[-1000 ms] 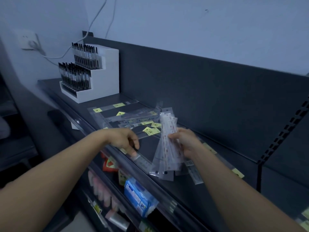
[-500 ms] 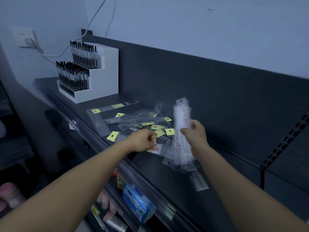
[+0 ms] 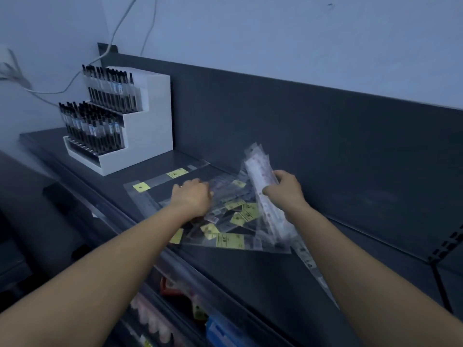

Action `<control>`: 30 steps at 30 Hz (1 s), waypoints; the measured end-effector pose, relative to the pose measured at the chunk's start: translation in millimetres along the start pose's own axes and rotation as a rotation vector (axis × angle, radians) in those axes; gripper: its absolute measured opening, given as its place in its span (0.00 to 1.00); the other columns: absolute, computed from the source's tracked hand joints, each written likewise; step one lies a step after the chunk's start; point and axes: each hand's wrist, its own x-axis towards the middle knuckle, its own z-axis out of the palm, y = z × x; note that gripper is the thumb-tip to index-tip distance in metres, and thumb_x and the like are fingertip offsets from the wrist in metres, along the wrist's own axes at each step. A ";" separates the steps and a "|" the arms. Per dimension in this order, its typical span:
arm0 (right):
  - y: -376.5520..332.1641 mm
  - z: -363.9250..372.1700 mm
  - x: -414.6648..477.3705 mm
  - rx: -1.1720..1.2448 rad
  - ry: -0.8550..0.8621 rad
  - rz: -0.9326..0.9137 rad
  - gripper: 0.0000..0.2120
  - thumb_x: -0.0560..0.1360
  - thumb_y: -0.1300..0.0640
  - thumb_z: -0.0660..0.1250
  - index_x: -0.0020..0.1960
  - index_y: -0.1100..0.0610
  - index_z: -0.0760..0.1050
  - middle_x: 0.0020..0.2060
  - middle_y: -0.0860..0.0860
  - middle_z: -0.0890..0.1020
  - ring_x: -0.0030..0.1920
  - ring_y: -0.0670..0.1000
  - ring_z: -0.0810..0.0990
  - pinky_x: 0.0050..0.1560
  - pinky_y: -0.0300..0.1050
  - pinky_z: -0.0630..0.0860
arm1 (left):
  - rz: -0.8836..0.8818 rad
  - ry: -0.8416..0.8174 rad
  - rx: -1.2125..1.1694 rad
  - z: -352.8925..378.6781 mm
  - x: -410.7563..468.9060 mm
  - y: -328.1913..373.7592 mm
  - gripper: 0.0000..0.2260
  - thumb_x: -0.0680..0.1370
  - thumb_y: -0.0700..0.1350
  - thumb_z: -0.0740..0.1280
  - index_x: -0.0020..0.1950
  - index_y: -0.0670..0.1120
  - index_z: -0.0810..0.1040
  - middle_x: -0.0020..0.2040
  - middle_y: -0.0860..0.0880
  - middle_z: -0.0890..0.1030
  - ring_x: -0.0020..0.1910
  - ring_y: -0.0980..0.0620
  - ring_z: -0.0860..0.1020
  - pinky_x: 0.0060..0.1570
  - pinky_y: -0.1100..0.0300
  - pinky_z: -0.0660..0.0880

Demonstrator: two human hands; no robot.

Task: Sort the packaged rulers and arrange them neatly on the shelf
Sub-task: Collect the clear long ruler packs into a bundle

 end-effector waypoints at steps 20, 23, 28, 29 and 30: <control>4.6 27.2 29.0 0.383 -0.049 0.050 0.12 0.75 0.64 0.67 0.56 0.51 0.75 0.54 0.50 0.81 0.55 0.53 0.81 0.58 0.55 0.78 | 0.150 -0.145 -0.503 -13.3 61.0 -16.0 0.14 0.71 0.42 0.75 0.52 0.46 0.74 0.47 0.50 0.73 0.45 0.50 0.74 0.44 0.58 0.67; -2.1 28.0 30.6 0.417 -0.117 -0.056 0.16 0.75 0.66 0.68 0.59 0.51 0.75 0.54 0.49 0.82 0.55 0.50 0.81 0.57 0.49 0.78 | 0.232 -0.259 -0.554 -16.8 61.3 -5.7 0.14 0.68 0.44 0.77 0.42 0.45 0.72 0.39 0.47 0.70 0.39 0.51 0.69 0.40 0.57 0.63; -2.1 26.5 29.1 0.137 -0.121 -0.225 0.15 0.74 0.62 0.69 0.59 0.51 0.75 0.55 0.47 0.78 0.58 0.50 0.77 0.58 0.44 0.74 | 0.316 -0.335 -0.638 -18.6 57.2 8.0 0.14 0.69 0.43 0.77 0.52 0.42 0.80 0.54 0.52 0.81 0.55 0.53 0.77 0.58 0.57 0.71; 0.4 24.9 31.2 -0.048 -0.069 -0.257 0.17 0.74 0.58 0.70 0.62 0.51 0.75 0.59 0.48 0.75 0.62 0.51 0.73 0.63 0.47 0.70 | 0.324 -0.333 -0.641 -19.1 54.4 9.8 0.14 0.69 0.42 0.77 0.53 0.43 0.80 0.56 0.52 0.81 0.55 0.53 0.77 0.59 0.58 0.70; 2.7 22.5 33.0 -0.254 -0.032 -0.287 0.20 0.74 0.53 0.70 0.65 0.50 0.73 0.64 0.48 0.71 0.67 0.51 0.67 0.68 0.49 0.64 | 0.331 -0.335 -0.638 -19.2 52.1 10.9 0.15 0.69 0.42 0.77 0.54 0.44 0.81 0.55 0.53 0.81 0.54 0.54 0.78 0.59 0.59 0.70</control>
